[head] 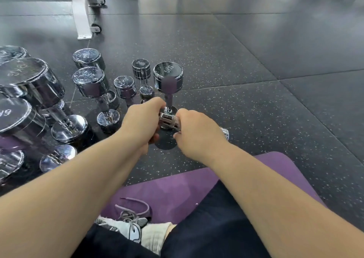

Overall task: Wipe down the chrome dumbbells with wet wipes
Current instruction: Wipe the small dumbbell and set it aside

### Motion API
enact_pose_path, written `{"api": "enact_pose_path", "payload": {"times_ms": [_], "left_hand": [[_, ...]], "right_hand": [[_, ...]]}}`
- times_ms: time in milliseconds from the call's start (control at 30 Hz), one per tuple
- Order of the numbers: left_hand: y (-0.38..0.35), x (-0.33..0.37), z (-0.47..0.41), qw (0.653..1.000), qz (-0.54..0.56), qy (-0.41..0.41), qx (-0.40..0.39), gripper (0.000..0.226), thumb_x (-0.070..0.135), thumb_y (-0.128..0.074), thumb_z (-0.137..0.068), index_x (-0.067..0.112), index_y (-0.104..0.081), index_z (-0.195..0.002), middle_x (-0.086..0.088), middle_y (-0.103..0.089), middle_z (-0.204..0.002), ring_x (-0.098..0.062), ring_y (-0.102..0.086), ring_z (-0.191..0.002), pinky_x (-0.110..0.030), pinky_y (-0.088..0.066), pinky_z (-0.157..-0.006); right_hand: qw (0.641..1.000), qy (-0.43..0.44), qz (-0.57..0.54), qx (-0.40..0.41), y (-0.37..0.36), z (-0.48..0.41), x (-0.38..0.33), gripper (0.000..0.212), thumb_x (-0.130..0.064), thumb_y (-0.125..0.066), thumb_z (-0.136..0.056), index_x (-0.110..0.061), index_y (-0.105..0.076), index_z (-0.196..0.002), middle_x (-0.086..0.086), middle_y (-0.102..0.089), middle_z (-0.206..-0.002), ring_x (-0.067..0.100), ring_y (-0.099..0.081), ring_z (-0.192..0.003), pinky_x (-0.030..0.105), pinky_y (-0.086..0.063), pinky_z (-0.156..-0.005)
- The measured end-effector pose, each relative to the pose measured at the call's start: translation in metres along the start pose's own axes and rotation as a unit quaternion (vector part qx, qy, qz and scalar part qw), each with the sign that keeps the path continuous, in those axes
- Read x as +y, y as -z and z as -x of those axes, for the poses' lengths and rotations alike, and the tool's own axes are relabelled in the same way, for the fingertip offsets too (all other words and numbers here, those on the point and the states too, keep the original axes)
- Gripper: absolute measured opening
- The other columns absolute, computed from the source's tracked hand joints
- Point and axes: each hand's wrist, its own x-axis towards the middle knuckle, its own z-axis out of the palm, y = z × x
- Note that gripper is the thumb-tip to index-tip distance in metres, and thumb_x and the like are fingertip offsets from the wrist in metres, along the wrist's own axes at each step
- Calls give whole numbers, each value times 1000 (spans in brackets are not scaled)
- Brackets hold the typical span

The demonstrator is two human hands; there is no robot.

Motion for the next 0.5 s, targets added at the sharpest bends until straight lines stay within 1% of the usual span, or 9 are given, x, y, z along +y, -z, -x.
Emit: {"api": "enact_pose_path", "payload": {"times_ms": [100, 167, 200, 233, 267, 300, 333, 433, 500], "left_hand": [[-6, -1, 3, 1000, 21, -5, 18, 22, 30, -63, -80, 15, -57, -65, -1, -47, -53, -19, -39, -44, -23, -32, -49], [-2, 2, 1, 998, 59, 18, 26, 20, 30, -61, -83, 17, -56, -69, 0, -44, -53, -14, -36, -41, -19, -32, -45], [1, 3, -2, 996, 77, 28, 28, 19, 30, -60, -86, 18, -55, -72, 0, -42, -53, -12, -35, -40, -17, -32, -43], [5, 5, -3, 995, 94, 32, 28, 17, 29, -58, -87, 19, -55, -74, 0, -41, -55, -10, -33, -39, -15, -31, -41], [8, 6, -5, 993, 108, 32, 30, 16, 27, -58, -88, 19, -54, -74, 0, -40, -57, -10, -33, -40, -14, -29, -39], [10, 6, -5, 992, 118, 26, 33, 16, 26, -58, -88, 19, -54, -74, 1, -40, -58, -10, -33, -42, -14, -29, -37], [10, 6, -5, 991, 125, 18, 36, 16, 25, -58, -88, 18, -53, -74, 1, -40, -59, -10, -34, -44, -15, -29, -37], [5, 2, -3, 989, 140, 5, 40, 18, 27, -57, -91, 17, -53, -76, 0, -39, -57, -11, -34, -44, -17, -30, -40], [-3, -2, -1, 990, 138, -11, 29, 17, 30, -56, -92, 17, -55, -81, 0, -40, -58, -12, -35, -45, -17, -31, -39]], "right_hand": [[994, 35, -103, -13, 0, 4, 5, 37, -12, -50, -93, -15, -52, -129, 6, -58, -118, 29, -53, -113, 38, -43, -92], [988, 74, -137, 17, 4, 13, 11, 58, 3, -43, -90, -11, -42, -146, 6, -55, -137, 22, -47, -126, 28, -34, -109], [983, 78, -158, 58, 5, 19, 11, 63, 9, -41, -87, -12, -43, -147, 5, -57, -139, 15, -48, -125, 16, -32, -107], [974, 61, -191, 104, 7, 24, 10, 65, 12, -41, -85, -14, -49, -144, 4, -64, -128, 10, -56, -111, 5, -36, -94], [960, 10, -245, 136, 6, 25, 8, 62, 11, -42, -84, -16, -56, -138, 1, -71, -109, 8, -61, -88, 3, -39, -76], [932, -57, -321, 157, 4, 22, 5, 58, 9, -45, -84, -19, -61, -132, -3, -71, -91, 6, -58, -67, 6, -39, -62], [885, -128, -417, 166, 2, 17, 2, 51, 6, -49, -86, -20, -66, -126, -5, -69, -84, 4, -54, -60, 10, -39, -60], [678, -292, -658, 147, -2, 8, -6, 6, -10, -68, -88, -14, -72, -91, 0, -68, -72, 14, -57, -74, 30, -48, -76], [615, -348, -692, 149, 2, 5, -4, 14, -8, -68, -89, -10, -66, -76, -1, -61, -58, 22, -53, -75, 35, -48, -82]]}}
